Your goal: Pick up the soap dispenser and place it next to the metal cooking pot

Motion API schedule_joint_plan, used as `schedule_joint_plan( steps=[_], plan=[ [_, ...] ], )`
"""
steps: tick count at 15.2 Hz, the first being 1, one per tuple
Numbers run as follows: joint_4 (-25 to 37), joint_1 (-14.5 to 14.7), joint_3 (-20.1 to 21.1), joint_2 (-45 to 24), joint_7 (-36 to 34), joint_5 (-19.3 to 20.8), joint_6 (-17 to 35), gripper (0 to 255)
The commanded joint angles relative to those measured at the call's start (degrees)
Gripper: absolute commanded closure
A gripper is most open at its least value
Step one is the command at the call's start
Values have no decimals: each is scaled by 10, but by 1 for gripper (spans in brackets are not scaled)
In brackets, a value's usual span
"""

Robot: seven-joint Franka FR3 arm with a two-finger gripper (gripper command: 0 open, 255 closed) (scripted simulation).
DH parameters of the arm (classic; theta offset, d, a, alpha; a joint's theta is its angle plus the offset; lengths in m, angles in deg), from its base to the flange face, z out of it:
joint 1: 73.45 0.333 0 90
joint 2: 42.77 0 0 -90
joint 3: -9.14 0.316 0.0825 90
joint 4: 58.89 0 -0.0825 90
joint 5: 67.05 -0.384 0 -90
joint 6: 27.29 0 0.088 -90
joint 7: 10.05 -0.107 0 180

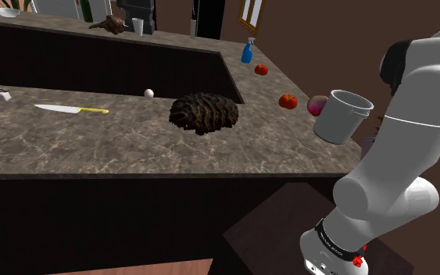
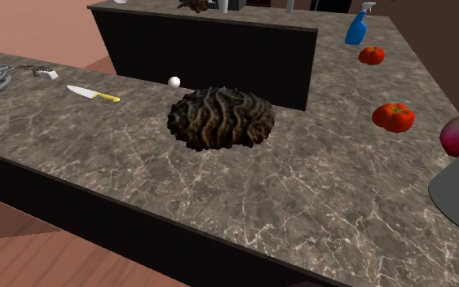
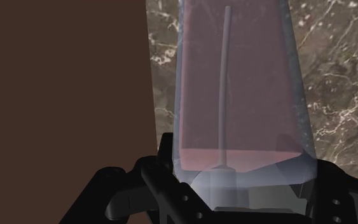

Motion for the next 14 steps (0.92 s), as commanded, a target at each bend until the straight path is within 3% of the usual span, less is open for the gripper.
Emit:
schedule_joint_plan(
  steps=[1, 6, 7, 12, 14],
  plan=[
    [-1, -4, 4, -7, 3, -4, 1, 255],
    [-1, -3, 3, -7, 3, -4, 1, 255],
    [-2, -2, 4, -7, 2, -5, 2, 0],
    [-1, -3, 3, -7, 3, -4, 1, 0],
    [1, 21, -28, 26, -22, 37, -16, 0]
  ],
)
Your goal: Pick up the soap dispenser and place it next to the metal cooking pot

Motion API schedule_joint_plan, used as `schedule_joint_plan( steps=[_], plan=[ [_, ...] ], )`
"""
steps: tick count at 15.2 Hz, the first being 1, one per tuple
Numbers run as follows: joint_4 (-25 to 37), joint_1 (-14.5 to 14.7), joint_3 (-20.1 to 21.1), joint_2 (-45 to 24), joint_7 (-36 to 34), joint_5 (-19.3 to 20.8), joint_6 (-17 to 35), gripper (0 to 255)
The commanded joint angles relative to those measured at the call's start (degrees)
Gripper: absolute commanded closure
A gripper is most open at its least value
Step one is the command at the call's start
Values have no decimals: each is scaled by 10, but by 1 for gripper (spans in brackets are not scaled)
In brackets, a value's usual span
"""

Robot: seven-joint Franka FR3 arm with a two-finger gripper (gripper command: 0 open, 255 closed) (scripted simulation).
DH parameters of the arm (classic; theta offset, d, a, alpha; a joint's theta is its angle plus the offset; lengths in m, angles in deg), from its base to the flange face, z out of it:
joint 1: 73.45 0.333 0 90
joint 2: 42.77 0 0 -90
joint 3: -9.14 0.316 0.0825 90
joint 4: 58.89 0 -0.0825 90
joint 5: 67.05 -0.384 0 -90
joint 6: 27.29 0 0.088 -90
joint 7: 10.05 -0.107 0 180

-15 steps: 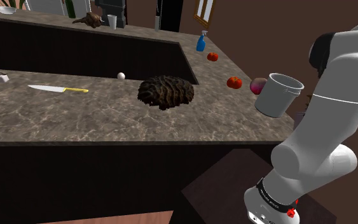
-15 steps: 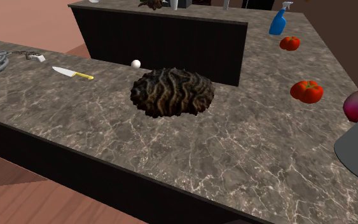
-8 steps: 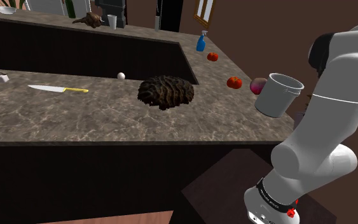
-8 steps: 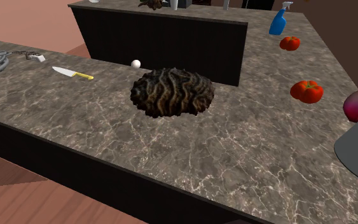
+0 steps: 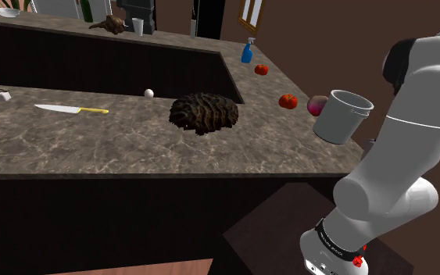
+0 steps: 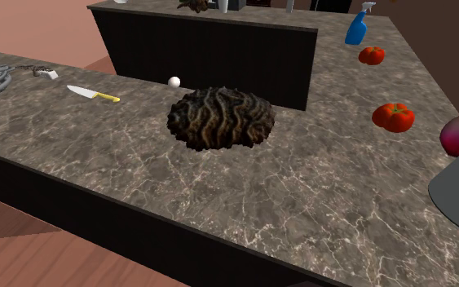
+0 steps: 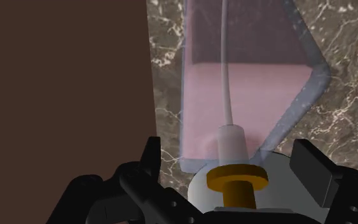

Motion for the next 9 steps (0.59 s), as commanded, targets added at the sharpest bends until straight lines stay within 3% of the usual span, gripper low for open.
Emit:
schedule_joint_plan(
  steps=[1, 2, 9],
  plan=[
    [4, 22, -27, 30, -23, 39, -16, 0],
    [6, 33, -40, 44, -34, 56, -23, 0],
    [6, 33, -40, 44, -34, 56, -23, 0]
  ],
)
